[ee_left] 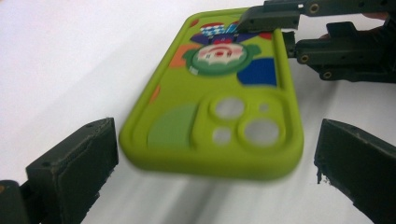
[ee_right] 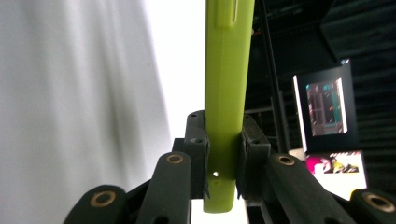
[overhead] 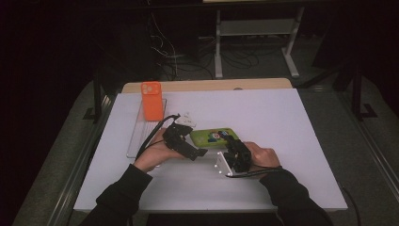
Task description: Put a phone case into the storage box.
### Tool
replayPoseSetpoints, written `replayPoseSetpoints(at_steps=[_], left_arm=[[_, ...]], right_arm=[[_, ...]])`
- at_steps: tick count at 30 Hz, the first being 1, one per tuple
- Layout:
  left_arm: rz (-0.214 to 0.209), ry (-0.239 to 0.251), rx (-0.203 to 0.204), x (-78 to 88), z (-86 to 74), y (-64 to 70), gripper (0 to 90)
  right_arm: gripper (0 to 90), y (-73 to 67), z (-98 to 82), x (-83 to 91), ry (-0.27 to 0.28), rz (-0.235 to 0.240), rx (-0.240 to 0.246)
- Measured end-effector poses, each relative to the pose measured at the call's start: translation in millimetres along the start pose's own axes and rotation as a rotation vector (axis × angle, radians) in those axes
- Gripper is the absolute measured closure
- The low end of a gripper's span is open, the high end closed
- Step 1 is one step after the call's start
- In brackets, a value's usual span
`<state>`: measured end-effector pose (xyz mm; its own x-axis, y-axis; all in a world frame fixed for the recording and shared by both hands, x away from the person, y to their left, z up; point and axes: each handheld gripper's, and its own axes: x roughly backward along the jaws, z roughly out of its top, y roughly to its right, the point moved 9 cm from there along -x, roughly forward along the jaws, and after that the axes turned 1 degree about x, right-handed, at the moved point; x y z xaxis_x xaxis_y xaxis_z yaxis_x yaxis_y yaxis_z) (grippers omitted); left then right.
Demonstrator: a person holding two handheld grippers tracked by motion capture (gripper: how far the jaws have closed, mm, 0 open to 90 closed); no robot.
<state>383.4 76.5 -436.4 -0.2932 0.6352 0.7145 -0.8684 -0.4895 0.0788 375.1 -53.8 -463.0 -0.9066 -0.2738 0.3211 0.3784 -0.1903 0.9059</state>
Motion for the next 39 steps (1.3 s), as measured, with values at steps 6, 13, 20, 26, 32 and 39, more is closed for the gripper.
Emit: replayPoseSetpoints(at_steps=[6,13,20,26,32,39], left_arm=[[0.018,0.020,0.036,1.6,-0.1,-3.9,0.0],[0.035,0.015,0.021,4.4,-1.4,-12.7,0.0],[0.045,0.027,0.066,4.3,-1.3,-14.3,0.0],[0.051,0.041,0.090,4.1,0.7,-16.4,0.0],[0.063,0.083,0.120,6.2,6.8,-20.2,0.0],[0.050,0.171,0.169,6.1,24.9,-24.8,0.0]], right_arm=[[75.9,8.7,-7.5,2.0,-0.014,0.079,-0.202],[75.8,13.7,-13.3,2.5,-0.010,0.193,-0.515],[75.9,14.0,-16.0,2.8,0.001,0.321,-0.825],[75.9,16.5,-23.7,-0.3,0.009,0.384,-0.980],[75.9,14.7,-27.3,-2.3,0.018,0.441,-1.121],[75.9,18.1,-27.8,-0.7,0.030,0.445,-1.153]])
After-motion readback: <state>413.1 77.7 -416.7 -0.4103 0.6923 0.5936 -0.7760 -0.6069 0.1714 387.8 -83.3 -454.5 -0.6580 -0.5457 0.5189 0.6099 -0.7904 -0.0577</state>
